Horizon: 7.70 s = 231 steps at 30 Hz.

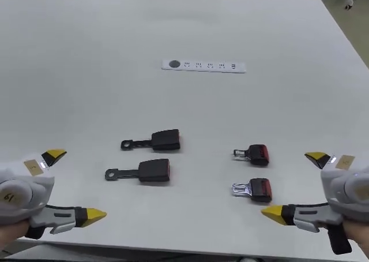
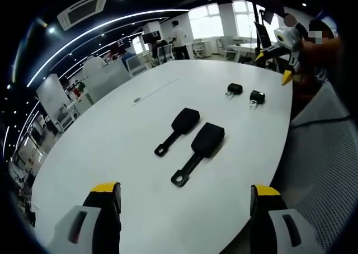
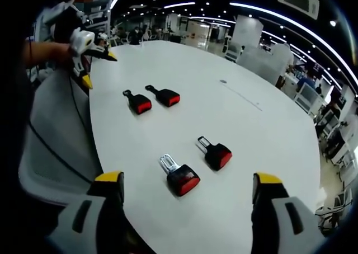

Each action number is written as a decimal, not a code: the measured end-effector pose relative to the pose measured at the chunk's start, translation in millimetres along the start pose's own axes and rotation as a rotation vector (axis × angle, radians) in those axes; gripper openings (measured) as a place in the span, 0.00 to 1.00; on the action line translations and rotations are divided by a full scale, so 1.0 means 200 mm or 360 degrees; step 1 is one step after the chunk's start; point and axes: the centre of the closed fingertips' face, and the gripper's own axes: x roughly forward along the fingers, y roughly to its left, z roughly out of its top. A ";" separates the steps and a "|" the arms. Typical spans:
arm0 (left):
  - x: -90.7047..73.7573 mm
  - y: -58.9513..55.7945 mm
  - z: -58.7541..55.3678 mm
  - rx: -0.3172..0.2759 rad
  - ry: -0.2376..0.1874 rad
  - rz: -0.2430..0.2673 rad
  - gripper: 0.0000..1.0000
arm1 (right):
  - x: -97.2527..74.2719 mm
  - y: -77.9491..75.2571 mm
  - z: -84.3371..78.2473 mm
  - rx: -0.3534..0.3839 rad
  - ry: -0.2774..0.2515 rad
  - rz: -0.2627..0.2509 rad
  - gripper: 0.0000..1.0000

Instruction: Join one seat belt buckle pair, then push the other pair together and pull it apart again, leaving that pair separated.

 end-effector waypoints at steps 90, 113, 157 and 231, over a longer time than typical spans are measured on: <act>0.72 -0.22 0.10 0.0613 0.0258 -0.0619 0.40 | 0.40 0.08 -0.22 -0.0530 0.0293 0.0606 0.44; 0.73 -0.26 0.10 0.0760 0.0243 -0.0767 0.32 | 0.43 0.08 -0.28 -0.0550 0.0329 0.0724 0.36; 0.71 -0.35 0.10 0.0822 0.0266 -0.0802 0.32 | 0.57 0.25 -0.09 -0.0531 0.0266 0.0707 0.36; 0.72 -0.36 0.10 0.0800 0.0300 -0.0875 0.32 | 0.88 0.56 0.29 -0.0675 0.0229 0.0799 0.34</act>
